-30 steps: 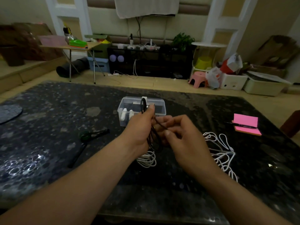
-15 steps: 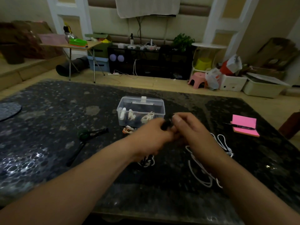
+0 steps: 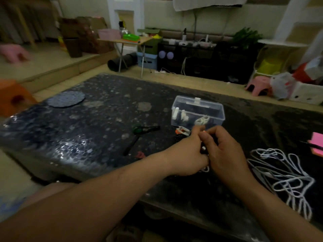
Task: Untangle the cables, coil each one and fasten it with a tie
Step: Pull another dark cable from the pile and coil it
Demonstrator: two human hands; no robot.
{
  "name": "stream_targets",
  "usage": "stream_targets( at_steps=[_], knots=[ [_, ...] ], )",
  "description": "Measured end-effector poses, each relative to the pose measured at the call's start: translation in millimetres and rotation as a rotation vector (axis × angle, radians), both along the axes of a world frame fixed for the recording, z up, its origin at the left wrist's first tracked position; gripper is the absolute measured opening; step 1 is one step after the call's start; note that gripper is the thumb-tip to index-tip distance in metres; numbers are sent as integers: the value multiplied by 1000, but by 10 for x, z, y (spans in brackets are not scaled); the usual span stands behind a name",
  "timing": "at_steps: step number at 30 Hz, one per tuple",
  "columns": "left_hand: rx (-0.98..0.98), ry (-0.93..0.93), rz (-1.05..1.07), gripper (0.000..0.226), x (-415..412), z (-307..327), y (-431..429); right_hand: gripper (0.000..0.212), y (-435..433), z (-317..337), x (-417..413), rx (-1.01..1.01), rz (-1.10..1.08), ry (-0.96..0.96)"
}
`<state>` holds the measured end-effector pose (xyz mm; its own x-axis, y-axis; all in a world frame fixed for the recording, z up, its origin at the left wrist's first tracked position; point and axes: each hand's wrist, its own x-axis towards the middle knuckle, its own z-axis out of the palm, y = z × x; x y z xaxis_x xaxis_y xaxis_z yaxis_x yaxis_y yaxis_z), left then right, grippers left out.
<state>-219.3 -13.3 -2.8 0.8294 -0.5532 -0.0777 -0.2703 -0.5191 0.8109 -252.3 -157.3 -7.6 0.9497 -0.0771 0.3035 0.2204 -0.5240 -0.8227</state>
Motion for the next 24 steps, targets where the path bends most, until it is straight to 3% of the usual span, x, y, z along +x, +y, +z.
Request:
stream_targets(
  at_steps=[5,10,15,17,21,24],
  knots=[
    [98,-141,-11,17,97,114,345,15,225,69,201,15,-81,-66],
    [207,-267,85,29,318,218,758,26,428,219,580,-57,-107,-3],
    [157,-251,309,38,526,344,1134,36,763,319,741,131,-17,163],
    [37,-250,440,40,586,397,1304,32,796,271,651,-20,39,183],
    [-224,-197,649,38,698,482,1600,6,781,11,398,-602,310,275],
    [-400,-90,693,34,760,487,1778,3,852,-136,324,-675,343,300]
  ],
)
